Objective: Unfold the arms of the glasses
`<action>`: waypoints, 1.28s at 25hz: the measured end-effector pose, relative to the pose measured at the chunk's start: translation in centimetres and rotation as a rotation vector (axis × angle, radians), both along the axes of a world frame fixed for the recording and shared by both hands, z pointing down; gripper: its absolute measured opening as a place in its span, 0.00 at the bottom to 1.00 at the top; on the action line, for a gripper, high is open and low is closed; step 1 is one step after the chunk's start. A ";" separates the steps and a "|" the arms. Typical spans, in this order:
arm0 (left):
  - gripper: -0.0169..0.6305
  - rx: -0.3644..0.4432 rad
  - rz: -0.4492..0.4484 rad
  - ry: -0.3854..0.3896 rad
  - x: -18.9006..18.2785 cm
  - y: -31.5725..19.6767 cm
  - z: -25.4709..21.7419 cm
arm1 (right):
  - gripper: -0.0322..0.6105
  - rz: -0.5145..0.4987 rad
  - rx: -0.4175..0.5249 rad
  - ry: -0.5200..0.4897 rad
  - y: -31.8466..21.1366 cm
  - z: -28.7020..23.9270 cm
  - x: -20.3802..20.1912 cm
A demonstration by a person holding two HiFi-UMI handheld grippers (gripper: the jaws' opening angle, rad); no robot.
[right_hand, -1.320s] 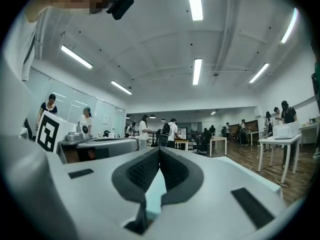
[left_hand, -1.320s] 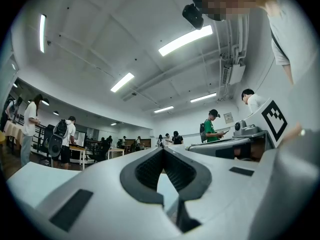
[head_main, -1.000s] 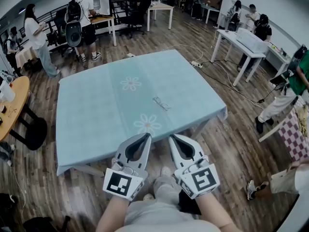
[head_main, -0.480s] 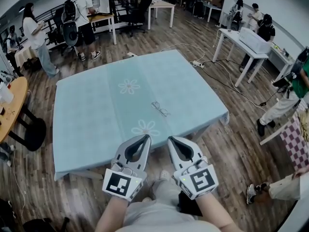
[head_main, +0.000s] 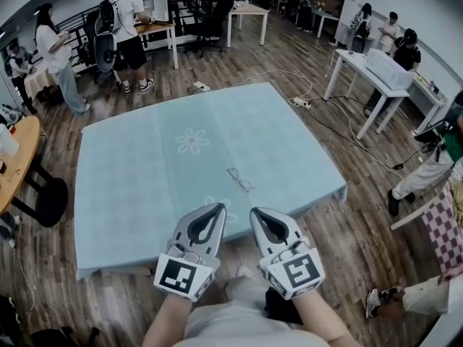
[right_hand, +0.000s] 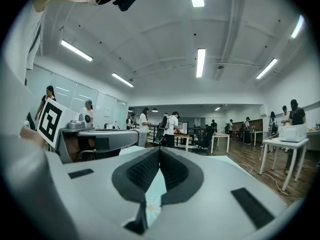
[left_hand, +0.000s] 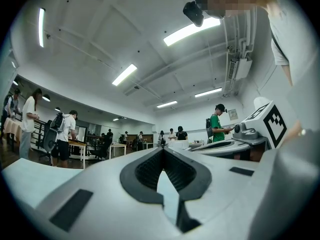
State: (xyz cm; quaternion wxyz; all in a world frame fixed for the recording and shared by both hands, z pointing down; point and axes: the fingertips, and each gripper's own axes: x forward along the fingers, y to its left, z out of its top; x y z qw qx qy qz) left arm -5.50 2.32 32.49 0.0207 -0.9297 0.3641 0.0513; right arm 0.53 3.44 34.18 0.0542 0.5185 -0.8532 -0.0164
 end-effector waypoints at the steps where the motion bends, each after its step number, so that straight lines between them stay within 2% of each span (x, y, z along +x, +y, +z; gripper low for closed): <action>1: 0.04 -0.003 -0.002 0.001 0.2 -0.5 0.1 | 0.06 -0.002 -0.001 0.004 -0.5 0.1 0.1; 6: 0.04 -0.024 -0.009 -0.002 1.4 -2.9 1.0 | 0.06 0.001 -0.048 -0.042 -3.1 0.8 1.5; 10: 0.04 -0.044 -0.022 -0.010 2.2 -4.9 1.6 | 0.06 -0.011 -0.037 -0.067 -5.1 0.7 2.6; 16: 0.04 -0.059 -0.044 -0.017 3.4 -7.7 2.1 | 0.06 -0.072 -0.076 -0.043 -7.8 1.1 3.1; 20: 0.04 -0.070 -0.071 -0.028 4.4 -9.6 2.6 | 0.06 -0.101 -0.070 -0.005 -9.6 1.7 3.9; 26: 0.04 -0.082 -0.070 -0.019 6.2 -11.7 3.6 | 0.06 -0.159 -0.098 -0.080 -12.2 2.6 5.7; 32: 0.04 -0.092 -0.112 -0.032 6.0 -13.3 4.8 | 0.06 -0.223 -0.090 -0.117 -14.4 3.0 5.7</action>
